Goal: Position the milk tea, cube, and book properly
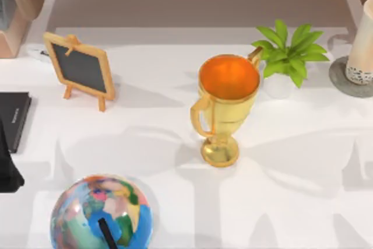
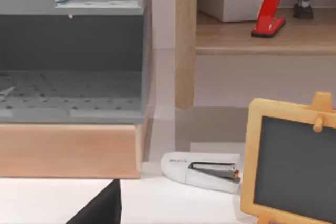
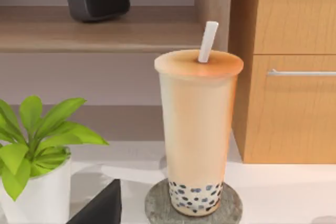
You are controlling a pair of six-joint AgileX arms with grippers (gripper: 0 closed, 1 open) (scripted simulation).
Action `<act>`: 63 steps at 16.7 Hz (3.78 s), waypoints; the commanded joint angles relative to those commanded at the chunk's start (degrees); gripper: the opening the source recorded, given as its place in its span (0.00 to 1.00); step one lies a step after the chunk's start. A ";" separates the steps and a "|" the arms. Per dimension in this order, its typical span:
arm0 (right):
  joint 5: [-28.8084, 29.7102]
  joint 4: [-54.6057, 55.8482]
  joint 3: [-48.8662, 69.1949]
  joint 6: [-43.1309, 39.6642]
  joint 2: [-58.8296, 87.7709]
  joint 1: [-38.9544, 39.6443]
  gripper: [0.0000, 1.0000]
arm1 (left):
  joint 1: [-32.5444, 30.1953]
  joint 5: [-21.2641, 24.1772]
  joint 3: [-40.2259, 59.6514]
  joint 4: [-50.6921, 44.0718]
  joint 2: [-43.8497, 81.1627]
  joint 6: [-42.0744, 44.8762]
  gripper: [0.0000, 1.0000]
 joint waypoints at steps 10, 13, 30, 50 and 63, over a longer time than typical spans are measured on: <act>0.00 0.00 0.00 0.00 0.00 0.00 1.00 | 3.51 4.64 14.50 6.45 16.81 -0.17 1.00; 0.00 0.00 0.00 0.00 0.00 0.00 1.00 | 6.74 7.79 25.58 11.12 32.58 -0.17 1.00; 0.00 0.00 0.00 0.00 0.00 0.00 1.00 | 21.69 23.92 79.80 33.97 114.39 -0.22 1.00; 0.00 0.00 0.00 0.00 0.00 0.00 1.00 | 20.28 22.64 88.88 31.28 120.70 -0.28 0.77; 0.00 0.00 0.00 0.00 0.00 0.00 1.00 | 20.28 22.64 88.88 31.28 120.70 -0.28 0.00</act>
